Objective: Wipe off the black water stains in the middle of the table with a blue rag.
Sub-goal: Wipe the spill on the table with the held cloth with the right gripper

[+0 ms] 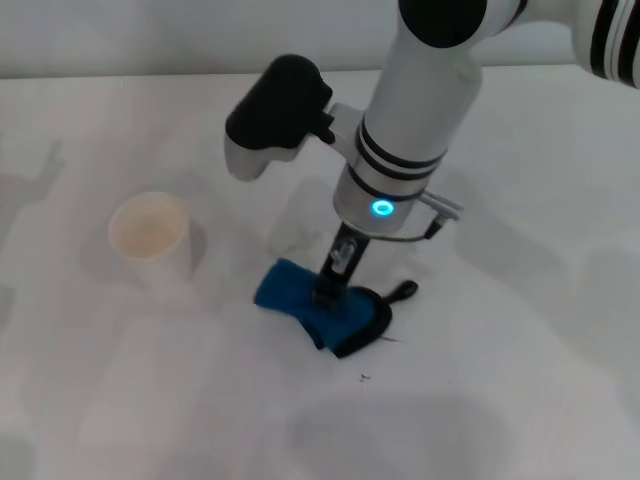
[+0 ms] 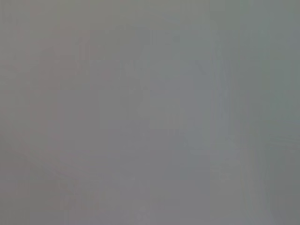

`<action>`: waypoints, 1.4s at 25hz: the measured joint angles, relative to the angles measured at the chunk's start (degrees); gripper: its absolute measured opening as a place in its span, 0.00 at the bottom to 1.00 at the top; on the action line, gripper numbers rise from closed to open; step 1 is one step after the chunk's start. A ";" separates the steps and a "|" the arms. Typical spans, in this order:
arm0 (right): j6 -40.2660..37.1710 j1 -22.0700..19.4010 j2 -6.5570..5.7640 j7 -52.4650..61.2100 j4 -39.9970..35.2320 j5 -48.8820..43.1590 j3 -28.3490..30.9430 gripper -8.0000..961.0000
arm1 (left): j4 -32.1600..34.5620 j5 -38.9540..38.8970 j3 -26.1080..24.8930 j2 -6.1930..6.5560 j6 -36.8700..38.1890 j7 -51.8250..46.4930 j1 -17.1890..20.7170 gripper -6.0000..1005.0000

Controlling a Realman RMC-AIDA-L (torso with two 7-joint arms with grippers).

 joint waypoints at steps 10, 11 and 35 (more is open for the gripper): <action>9.22 -5.81 -0.13 1.71 -8.17 -1.10 0.42 0.16 | 0.00 -0.01 0.00 0.06 -0.89 0.04 -0.66 0.89; 9.39 -6.27 -0.13 1.95 -8.55 -1.71 0.42 0.16 | 0.00 -0.01 0.01 0.05 -0.99 0.04 -0.72 0.89; 4.61 -6.86 -0.40 9.49 -2.40 -32.68 16.48 0.16 | 0.61 -1.33 0.00 -0.03 -2.24 0.05 -1.61 0.89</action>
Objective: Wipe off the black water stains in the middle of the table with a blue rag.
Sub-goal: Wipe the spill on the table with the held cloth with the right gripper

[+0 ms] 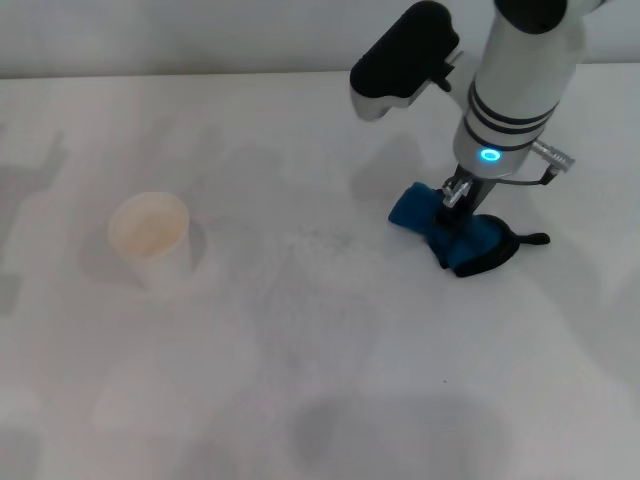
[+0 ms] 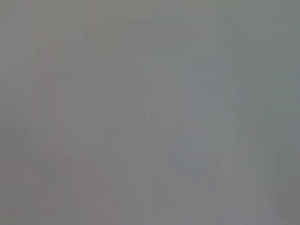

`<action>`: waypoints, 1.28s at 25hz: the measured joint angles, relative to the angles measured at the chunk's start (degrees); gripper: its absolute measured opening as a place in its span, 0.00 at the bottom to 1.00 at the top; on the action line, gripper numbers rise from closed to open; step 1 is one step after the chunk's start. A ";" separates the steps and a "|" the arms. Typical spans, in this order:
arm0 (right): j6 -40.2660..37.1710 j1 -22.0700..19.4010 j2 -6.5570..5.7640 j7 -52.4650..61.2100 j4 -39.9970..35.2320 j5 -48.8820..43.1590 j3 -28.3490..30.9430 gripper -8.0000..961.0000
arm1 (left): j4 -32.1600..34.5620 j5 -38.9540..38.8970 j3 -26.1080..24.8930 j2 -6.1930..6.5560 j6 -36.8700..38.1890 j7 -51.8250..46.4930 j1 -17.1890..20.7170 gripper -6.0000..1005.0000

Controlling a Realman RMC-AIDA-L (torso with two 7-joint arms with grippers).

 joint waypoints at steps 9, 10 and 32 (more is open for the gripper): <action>-2.89 3.89 0.41 -4.08 1.99 13.89 -8.73 0.17 | 0.69 0.00 0.13 0.00 -0.65 0.98 -0.69 0.89; -3.12 4.52 0.39 -4.75 2.13 16.25 -10.30 0.17 | 0.73 0.00 0.16 0.00 -0.65 1.34 -0.70 0.89; 5.41 4.13 -0.15 -9.07 2.06 10.59 -0.35 0.18 | 1.39 0.00 -0.01 0.13 -0.64 1.41 0.82 0.89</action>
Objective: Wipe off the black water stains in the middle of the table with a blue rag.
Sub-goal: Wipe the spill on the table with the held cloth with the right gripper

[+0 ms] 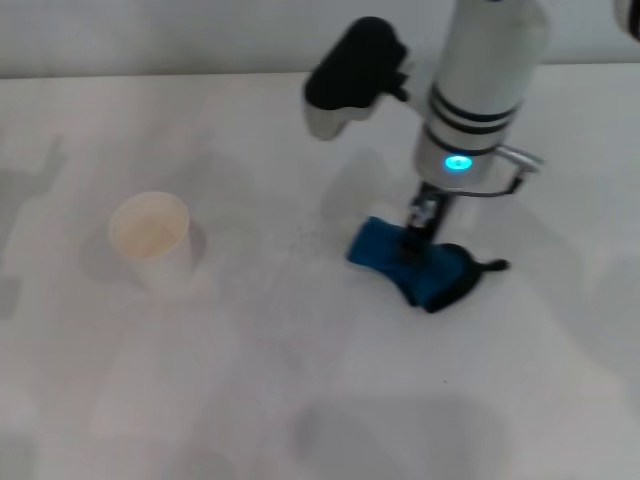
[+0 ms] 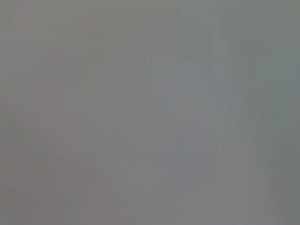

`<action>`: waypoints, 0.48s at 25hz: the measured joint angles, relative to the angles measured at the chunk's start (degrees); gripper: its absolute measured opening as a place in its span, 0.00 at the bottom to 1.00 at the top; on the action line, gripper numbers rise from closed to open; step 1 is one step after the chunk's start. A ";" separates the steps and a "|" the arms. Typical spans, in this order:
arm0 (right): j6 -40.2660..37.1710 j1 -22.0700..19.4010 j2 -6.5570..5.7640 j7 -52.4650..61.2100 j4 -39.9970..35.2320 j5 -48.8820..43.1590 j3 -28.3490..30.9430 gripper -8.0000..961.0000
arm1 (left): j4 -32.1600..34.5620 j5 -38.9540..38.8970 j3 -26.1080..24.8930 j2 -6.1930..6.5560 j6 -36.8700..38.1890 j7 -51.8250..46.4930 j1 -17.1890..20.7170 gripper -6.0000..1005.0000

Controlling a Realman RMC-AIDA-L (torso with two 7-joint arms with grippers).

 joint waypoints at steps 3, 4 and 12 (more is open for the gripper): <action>4.40 -3.48 -0.03 0.14 -4.57 -5.11 4.01 0.18 | -0.20 -0.04 0.00 0.06 -0.01 0.00 -0.17 0.89; 5.75 -4.98 -0.04 0.49 -6.88 -6.94 5.13 0.18 | -0.21 -0.06 0.00 0.07 -0.01 0.00 -0.18 0.89; 12.07 -15.72 -0.31 2.53 -21.10 -14.71 10.90 0.19 | -0.41 -1.10 0.03 0.23 -1.24 0.00 -0.64 0.89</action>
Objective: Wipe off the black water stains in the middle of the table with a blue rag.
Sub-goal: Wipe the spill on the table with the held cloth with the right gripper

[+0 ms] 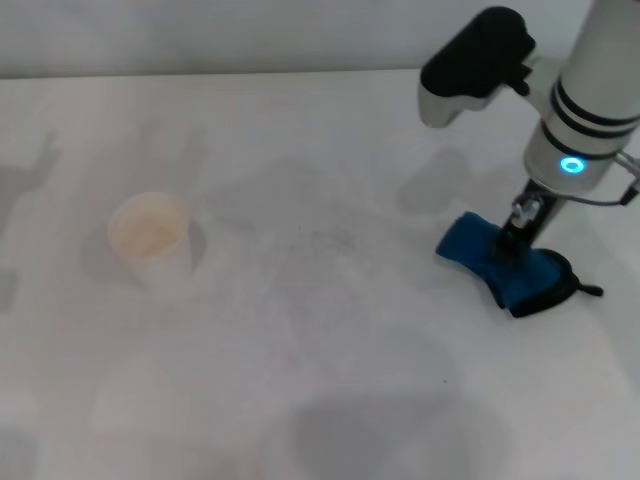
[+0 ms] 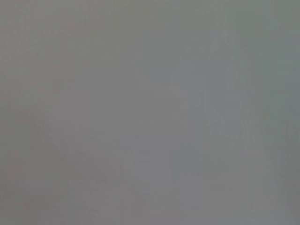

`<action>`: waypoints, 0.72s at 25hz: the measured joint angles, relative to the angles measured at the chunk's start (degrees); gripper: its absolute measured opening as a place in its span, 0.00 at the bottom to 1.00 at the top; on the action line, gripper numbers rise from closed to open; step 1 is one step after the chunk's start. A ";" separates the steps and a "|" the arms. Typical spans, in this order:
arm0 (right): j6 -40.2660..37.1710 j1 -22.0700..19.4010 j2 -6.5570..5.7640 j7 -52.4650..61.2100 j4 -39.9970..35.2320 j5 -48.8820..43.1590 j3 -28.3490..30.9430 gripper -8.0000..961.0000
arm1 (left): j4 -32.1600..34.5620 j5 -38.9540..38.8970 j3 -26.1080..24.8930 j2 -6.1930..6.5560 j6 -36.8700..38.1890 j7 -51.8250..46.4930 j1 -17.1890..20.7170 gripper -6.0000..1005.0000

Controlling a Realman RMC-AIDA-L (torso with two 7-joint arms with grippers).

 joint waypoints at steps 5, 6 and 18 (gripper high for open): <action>1.04 -2.59 0.01 0.39 -0.82 -0.18 0.27 0.19 | -0.16 -0.36 0.24 0.22 -0.37 0.00 -0.16 0.89; 1.18 -3.12 0.08 0.48 -1.16 -0.14 0.47 0.19 | -0.23 -0.37 0.22 0.33 -0.42 0.00 -0.18 0.89; 3.23 -8.28 -0.03 0.96 -7.01 -0.13 3.04 0.20 | -0.26 -0.39 0.05 0.80 -1.96 0.00 -1.88 0.89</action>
